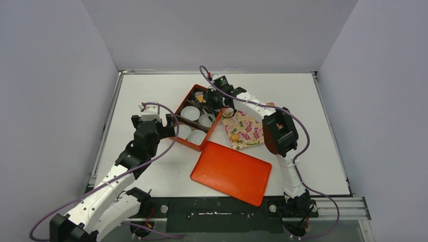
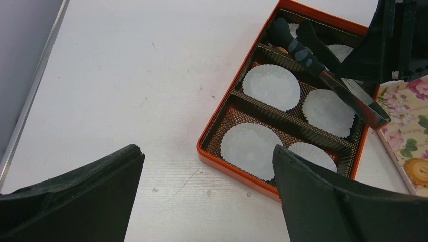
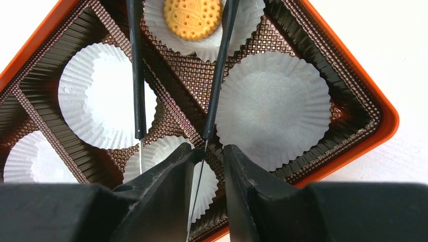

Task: Pack the cookies

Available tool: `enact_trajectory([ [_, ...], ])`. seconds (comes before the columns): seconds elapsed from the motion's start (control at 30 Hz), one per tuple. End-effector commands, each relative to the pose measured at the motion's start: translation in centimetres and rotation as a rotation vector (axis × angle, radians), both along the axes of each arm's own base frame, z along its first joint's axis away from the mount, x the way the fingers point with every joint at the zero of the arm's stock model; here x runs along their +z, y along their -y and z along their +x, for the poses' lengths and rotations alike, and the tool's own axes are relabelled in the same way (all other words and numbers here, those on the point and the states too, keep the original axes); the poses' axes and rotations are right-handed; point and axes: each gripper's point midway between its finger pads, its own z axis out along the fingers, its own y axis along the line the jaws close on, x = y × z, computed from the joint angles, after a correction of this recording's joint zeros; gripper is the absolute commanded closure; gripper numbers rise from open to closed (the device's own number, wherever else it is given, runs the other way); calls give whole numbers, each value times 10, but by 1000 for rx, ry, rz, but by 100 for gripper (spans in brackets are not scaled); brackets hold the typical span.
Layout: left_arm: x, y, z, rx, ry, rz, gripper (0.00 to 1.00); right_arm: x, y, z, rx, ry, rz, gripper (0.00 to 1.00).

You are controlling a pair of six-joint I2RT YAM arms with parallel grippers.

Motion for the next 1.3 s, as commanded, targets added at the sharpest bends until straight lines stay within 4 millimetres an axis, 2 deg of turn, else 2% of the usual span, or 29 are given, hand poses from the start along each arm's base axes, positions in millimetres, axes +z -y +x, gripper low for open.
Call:
enact_trajectory([
  [0.0,11,5,5,-11,47,-29,3,34,-3,-2,-21,50,52,69],
  [0.17,11,5,5,-11,48,-30,3,51,2,-2,-48,88,57,67],
  [0.33,11,5,5,-11,48,-30,3,40,0,-5,-39,65,47,68],
  [0.6,10,6,4,-15,45,-30,3,22,-2,-6,-31,39,30,79],
  [0.83,9,7,4,-12,40,-44,3,21,0,-6,-28,42,24,100],
  [0.9,9,7,3,-7,34,-58,3,28,0,-6,-27,53,25,100],
  [1.03,15,13,0,-7,23,-141,3,57,1,-6,-24,111,37,100],
  [1.27,39,29,1,12,6,-348,3,104,10,-16,-39,207,55,100],
])
